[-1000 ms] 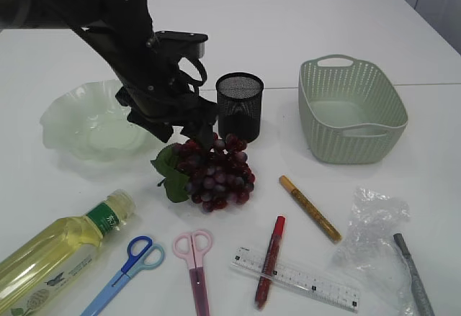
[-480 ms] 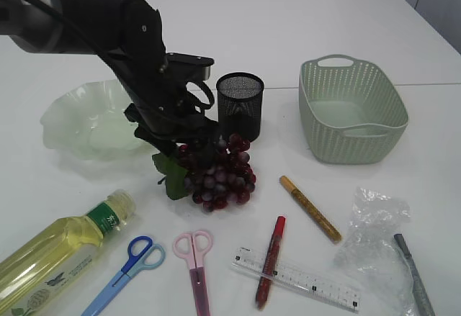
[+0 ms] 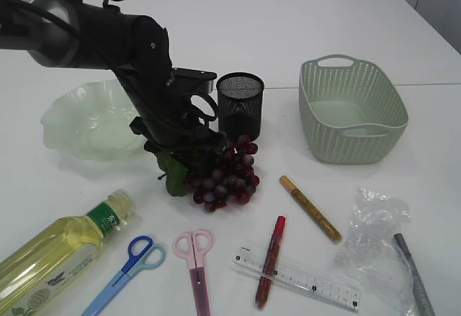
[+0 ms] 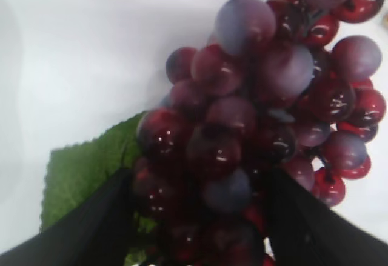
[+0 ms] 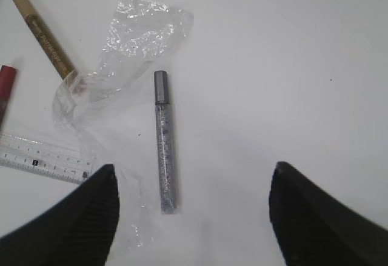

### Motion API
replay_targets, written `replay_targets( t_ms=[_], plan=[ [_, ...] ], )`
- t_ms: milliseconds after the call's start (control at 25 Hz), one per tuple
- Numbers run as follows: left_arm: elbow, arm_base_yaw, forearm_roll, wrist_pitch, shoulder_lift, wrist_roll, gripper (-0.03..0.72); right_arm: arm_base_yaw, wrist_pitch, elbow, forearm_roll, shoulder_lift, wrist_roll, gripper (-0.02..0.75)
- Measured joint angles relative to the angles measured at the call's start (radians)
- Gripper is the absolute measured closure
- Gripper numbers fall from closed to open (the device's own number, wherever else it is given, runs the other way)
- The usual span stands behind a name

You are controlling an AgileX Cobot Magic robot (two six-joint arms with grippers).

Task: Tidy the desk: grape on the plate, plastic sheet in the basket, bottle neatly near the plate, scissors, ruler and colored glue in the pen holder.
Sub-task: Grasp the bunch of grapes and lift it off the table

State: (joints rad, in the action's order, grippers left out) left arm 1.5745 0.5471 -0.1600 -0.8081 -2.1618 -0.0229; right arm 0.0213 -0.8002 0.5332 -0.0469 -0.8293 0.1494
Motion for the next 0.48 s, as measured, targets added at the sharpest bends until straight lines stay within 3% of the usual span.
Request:
replay_targets(
  t_ms=[240, 480],
  plan=[
    [0.002, 0.000, 0.000, -0.010, 0.000, 0.002, 0.450, 0.000, 0.000, 0.000, 0.000, 0.000, -0.002, 0.173],
    [0.002, 0.000, 0.000, -0.051, 0.043, 0.001, 0.512, 0.000, 0.000, 0.000, 0.000, 0.000, -0.002, 0.173]
  ],
)
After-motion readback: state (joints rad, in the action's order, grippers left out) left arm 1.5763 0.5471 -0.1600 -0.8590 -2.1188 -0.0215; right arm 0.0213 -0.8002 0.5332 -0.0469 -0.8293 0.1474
